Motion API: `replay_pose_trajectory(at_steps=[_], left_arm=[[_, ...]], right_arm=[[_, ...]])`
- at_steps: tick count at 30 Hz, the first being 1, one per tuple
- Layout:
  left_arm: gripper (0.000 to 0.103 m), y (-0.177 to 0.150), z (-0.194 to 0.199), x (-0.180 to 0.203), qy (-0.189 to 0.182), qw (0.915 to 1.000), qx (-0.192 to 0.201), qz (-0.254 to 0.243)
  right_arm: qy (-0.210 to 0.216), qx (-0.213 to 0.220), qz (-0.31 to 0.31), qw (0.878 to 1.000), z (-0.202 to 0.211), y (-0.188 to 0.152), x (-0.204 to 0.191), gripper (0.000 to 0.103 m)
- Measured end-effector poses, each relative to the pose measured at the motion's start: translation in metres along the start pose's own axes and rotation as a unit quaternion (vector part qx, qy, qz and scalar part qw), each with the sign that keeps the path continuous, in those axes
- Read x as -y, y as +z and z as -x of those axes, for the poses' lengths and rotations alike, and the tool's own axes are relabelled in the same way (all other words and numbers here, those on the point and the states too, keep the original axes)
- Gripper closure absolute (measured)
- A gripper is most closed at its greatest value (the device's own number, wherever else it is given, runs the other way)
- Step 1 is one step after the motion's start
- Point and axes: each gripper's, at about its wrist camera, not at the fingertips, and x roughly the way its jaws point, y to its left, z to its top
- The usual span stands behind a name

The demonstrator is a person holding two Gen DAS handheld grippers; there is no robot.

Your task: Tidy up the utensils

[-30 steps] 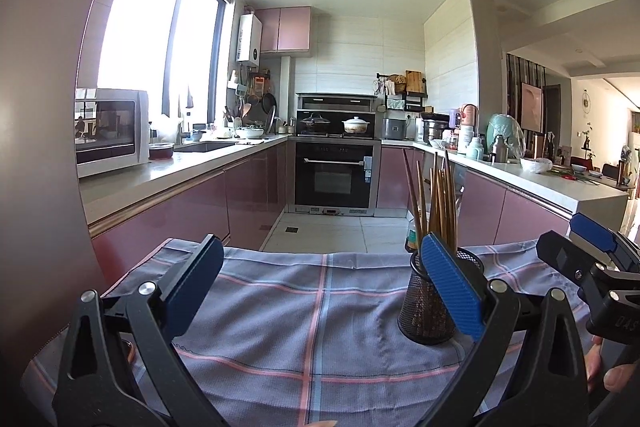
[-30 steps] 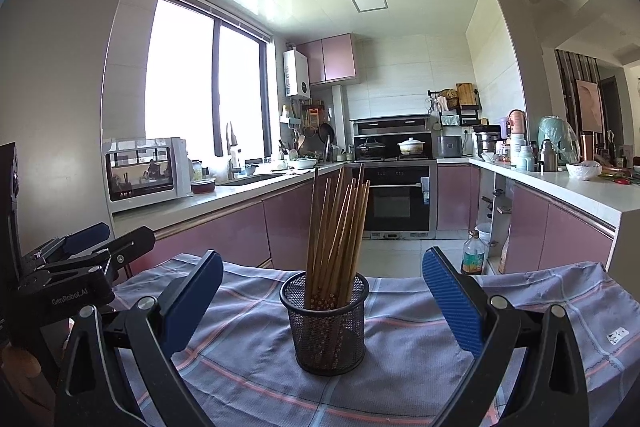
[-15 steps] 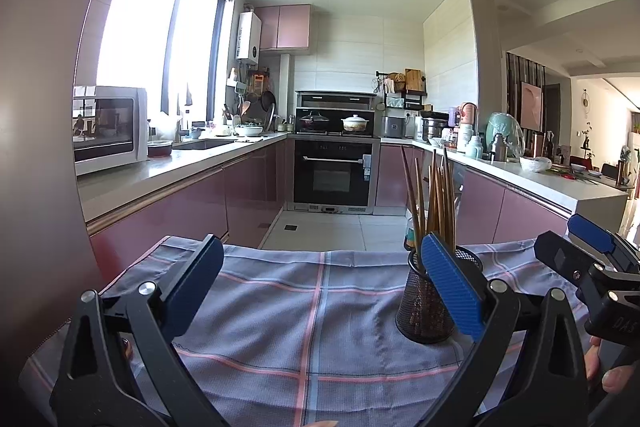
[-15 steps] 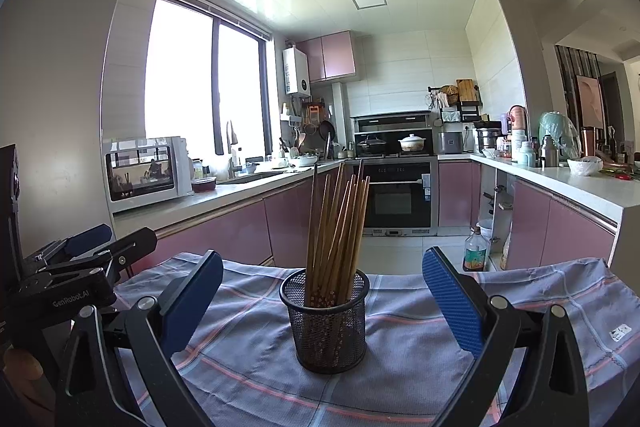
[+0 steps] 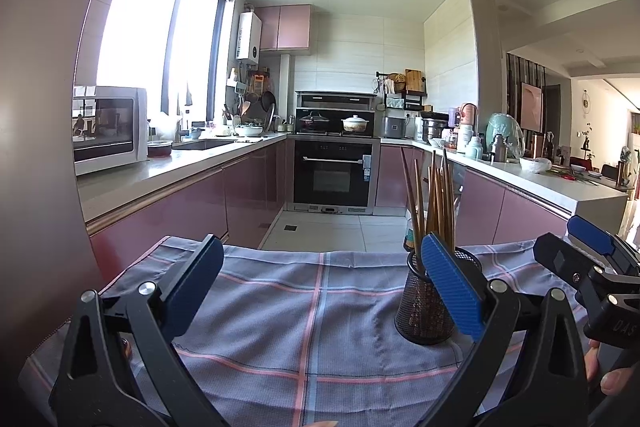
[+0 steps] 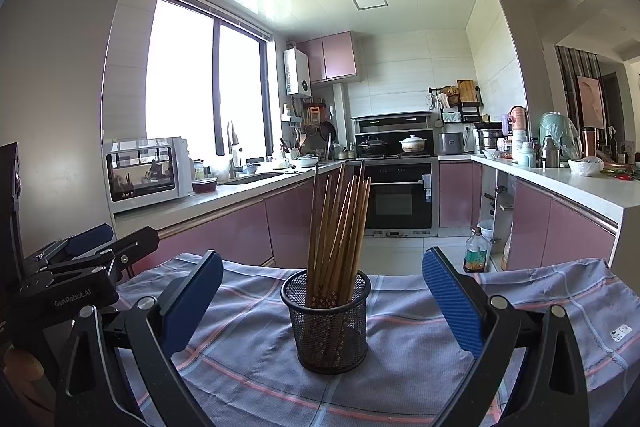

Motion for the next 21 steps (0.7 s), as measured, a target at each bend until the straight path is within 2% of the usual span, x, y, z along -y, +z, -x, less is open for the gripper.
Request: replay_pose_trajectory(at_steps=[21], left_arm=[[0.006,-0.0013,-0.0014,0.0022,0.0,1.0,-0.002,0.0]], right_arm=[[-0.002,0.0,-0.002,1.0,0.0017,-0.0004,0.0026,0.007]])
